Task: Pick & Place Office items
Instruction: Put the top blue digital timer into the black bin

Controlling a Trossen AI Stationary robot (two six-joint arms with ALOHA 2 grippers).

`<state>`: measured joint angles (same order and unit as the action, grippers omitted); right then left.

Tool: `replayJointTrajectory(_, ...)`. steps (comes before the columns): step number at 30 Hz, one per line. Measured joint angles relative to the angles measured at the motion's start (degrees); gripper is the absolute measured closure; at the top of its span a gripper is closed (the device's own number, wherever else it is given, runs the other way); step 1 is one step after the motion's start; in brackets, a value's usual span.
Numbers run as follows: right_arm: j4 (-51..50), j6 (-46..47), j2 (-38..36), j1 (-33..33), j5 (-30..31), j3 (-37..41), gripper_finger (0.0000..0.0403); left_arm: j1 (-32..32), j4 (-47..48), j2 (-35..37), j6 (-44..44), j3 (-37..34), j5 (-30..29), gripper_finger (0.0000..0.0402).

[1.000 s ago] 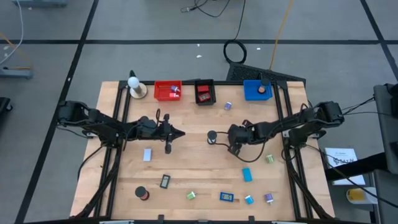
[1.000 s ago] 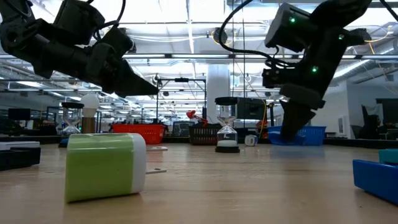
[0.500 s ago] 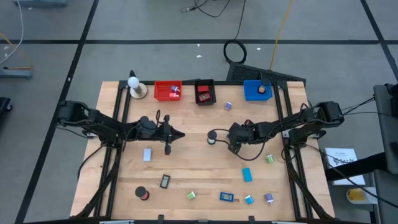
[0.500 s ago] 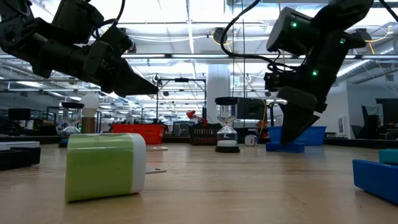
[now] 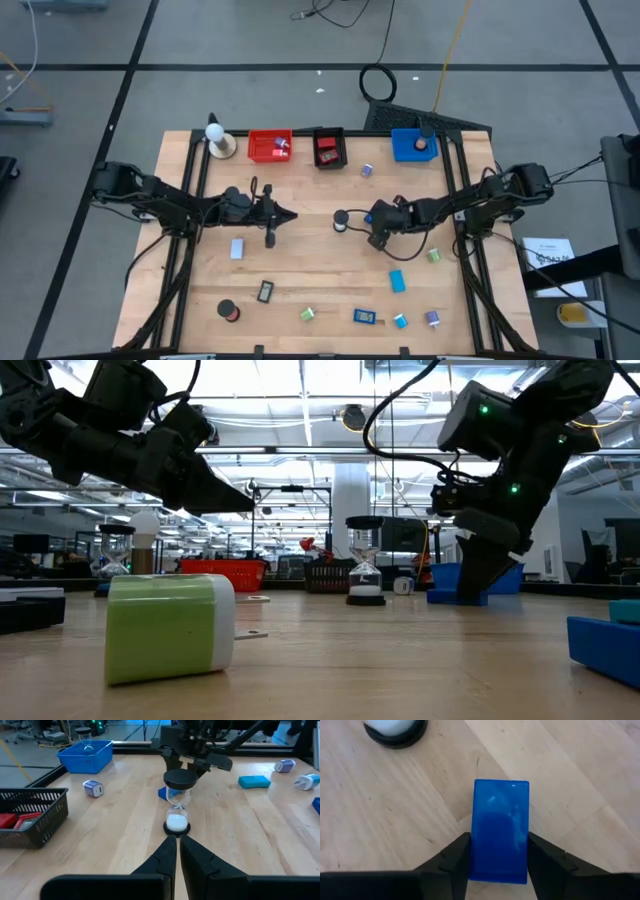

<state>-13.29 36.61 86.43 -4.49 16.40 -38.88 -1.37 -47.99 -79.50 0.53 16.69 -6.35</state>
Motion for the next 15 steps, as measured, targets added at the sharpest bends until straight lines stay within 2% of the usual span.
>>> replayJointTrajectory(4, -0.76, -3.78, -2.64, 1.85, 0.35, -0.53, 0.0255, 0.0, -0.91, 0.0, -1.59, -0.07, -3.39, 0.0371)
replayJointTrajectory(7, 0.08, -7.7, -5.38, 5.08, 1.93, -1.43, 0.0255, 0.07, -3.06, 0.0, -1.72, -0.7, -3.68, 0.0371)
replayJointTrajectory(11, 3.83, -15.51, -5.82, 13.2, 2.5, -2.27, 0.0255, 0.1, -3.11, 0.0, -1.79, -1.16, -3.3, 0.0371)
replayJointTrajectory(15, 11.21, -23.5, -2.25, 22.57, -2.66, -6.42, 0.0255, 0.11, -3.15, 0.0, -1.92, -1.16, -3.3, 0.0371)
